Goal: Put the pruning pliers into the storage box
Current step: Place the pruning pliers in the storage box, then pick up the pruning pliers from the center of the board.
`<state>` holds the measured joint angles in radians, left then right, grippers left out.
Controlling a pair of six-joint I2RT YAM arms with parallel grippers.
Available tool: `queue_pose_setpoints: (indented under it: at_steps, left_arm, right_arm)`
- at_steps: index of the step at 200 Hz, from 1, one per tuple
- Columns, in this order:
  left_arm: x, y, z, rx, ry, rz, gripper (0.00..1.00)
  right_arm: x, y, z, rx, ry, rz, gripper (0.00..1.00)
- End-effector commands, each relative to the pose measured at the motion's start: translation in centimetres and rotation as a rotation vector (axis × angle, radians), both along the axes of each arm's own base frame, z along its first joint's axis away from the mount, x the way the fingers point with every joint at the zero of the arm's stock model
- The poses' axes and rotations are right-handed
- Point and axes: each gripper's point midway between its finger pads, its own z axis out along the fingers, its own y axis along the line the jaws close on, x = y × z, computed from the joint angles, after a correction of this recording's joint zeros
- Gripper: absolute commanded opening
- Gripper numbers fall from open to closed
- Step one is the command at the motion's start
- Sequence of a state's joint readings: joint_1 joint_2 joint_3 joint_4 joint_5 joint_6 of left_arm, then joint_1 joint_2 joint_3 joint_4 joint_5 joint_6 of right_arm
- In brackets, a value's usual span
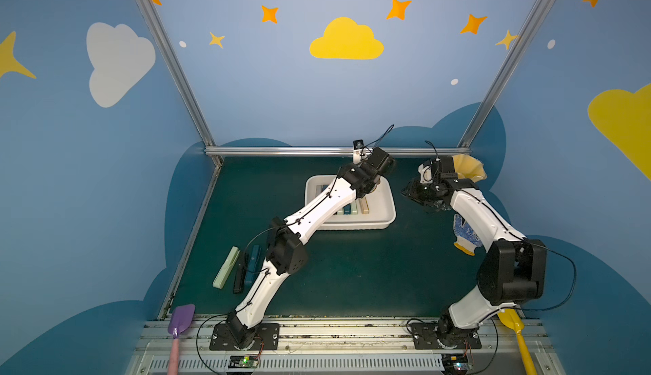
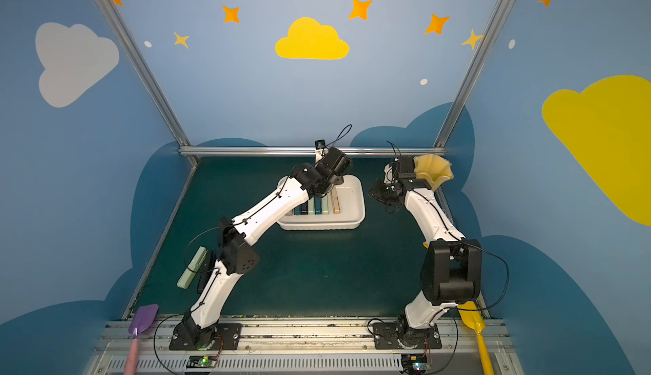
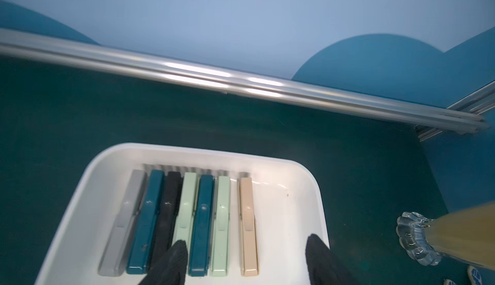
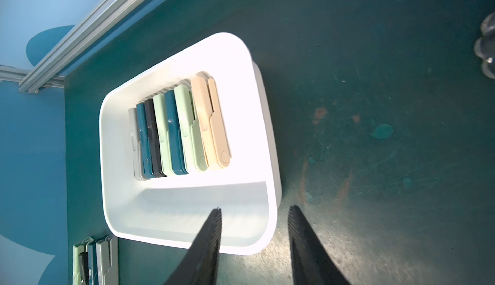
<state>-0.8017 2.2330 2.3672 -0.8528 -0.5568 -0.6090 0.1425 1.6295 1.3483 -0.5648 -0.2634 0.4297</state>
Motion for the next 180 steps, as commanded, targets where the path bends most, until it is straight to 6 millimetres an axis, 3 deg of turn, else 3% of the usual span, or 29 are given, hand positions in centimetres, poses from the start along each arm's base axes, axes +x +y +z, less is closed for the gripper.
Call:
queue_pose_setpoints:
  at_steps: [1,29,55,89,113,131,152,180]
  left_arm:
    - [-1.5,5.2,0.2,0.116,0.023,0.016,0.72]
    - [-6.5,12.1,-1.1,0.134,0.063,-0.039,0.75]
    - [-12.7,19.0,-3.2,0.156,0.1,-0.037,0.77]
    - [-18.7,23.6,-6.4,0.128,0.142,-0.022,0.78]
    - [-20.6,26.1,-7.7,0.169,0.151,0.035,0.77]
    - [-21.2,25.4,-9.9,0.124,0.164,0.007,0.77]
    - [-22.0,26.1,-12.3,0.167,0.182,0.037,0.76]
    - [-22.3,27.1,-12.2,0.295,0.207,-0.012,0.77]
  right_arm:
    - [0.7,1.8,0.5,0.011,-0.013,0.043,0.39]
    - [1.1,3.4,0.6,0.016,-0.019,0.073,0.39]
    - [1.6,4.2,1.0,0.024,-0.032,0.083,0.39]
    - [2.1,5.3,2.1,0.035,-0.059,0.1,0.39]
    - [2.5,5.4,2.3,0.039,-0.067,0.102,0.39]
    - [2.9,5.4,2.1,0.042,-0.06,0.103,0.39]
    - [3.2,5.0,1.7,0.047,-0.054,0.101,0.39]
    - [3.4,4.6,1.3,0.053,-0.048,0.093,0.39]
